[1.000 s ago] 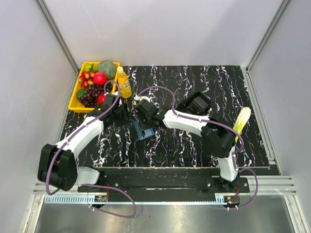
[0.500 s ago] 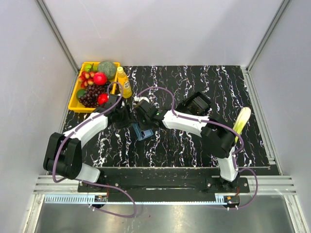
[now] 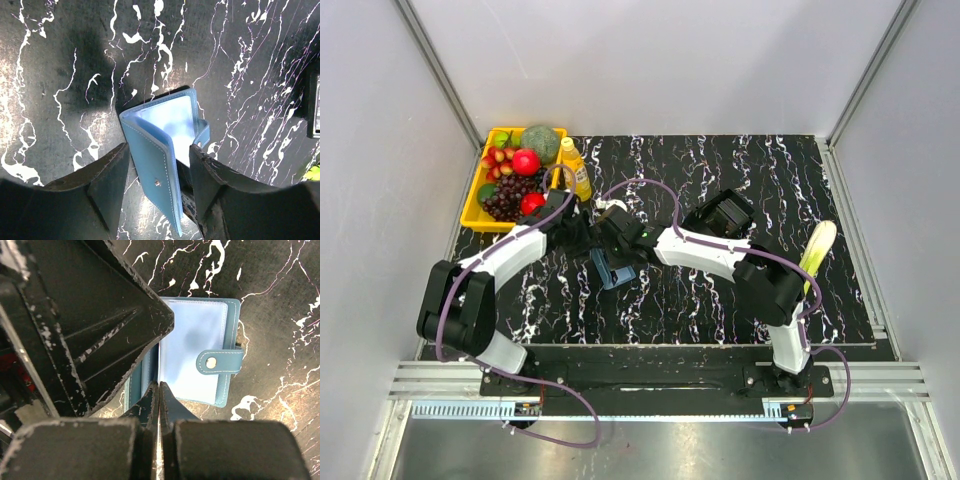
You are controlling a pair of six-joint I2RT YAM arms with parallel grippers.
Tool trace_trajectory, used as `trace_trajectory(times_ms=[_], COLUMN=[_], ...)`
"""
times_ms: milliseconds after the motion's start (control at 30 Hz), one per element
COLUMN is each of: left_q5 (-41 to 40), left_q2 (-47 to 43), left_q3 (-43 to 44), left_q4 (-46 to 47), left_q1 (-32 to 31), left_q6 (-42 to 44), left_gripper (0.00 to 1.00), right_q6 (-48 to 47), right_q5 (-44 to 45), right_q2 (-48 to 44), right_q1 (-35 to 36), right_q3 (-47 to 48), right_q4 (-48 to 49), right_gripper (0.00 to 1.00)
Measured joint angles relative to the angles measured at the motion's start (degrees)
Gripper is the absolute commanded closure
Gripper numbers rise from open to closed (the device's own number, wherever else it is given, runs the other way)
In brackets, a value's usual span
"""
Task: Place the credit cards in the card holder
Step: Insert the credit card into the card holder.
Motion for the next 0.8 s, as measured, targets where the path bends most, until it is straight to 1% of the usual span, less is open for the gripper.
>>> trace_trajectory(times_ms=[167,233,300,400,467,533,567,600,733,800], left_q5=[-0.2,-0.6,-1.1,-1.5,-1.6,-1.5,-1.5,-1.5,-1.3,-0.5], left_q2=[1.2,1.7,1.8,1.8,1.8,1.8,1.8,1.8,1.9,1.8], left_q3=[0.3,0.3,0.3,0.3,0.3,0.3,0.3,0.3,0.0,-0.9], left_q4=[0.2,0.2,0.1,0.0,0.1,0.1,0.1,0.1,0.4,2.3], left_q1=[-0.7,-1.0,-1.2,-1.5,-1.6,-1.6,-1.6,-1.7,-1.7,-1.7], left_q6=[0.0,0.0,0.0,0.1,0.2,0.3,0.5,0.7,1.8,2.4], left_gripper=[0.49,0.54,0.65,0.7,0.79,0.89,0.96,1.0,1.0,1.0], right_q6=[-0.1,-0.2,-0.2,-0.2,-0.3,-0.4,-0.4,-0.5,-0.8,-0.9], right_q5=[0.0,0.0,0.0,0.0,0.1,0.1,0.1,0.1,0.2,0.1], right_q2=[0.0,0.0,0.0,0.0,0.0,0.0,0.0,0.0,0.0,0.0], right_q1=[0.0,0.0,0.0,0.0,0.0,0.0,0.0,0.0,0.0,0.0], right_q3=[0.0,0.0,0.0,0.0,0.0,0.0,0.0,0.0,0.0,0.0], right_q4=[0.0,-0.2,-0.2,0.0,0.0,0.0,0.0,0.0,0.0,0.0], right_gripper=[1.0,1.0,1.0,1.0,1.0,1.0,1.0,1.0,1.0,1.0])
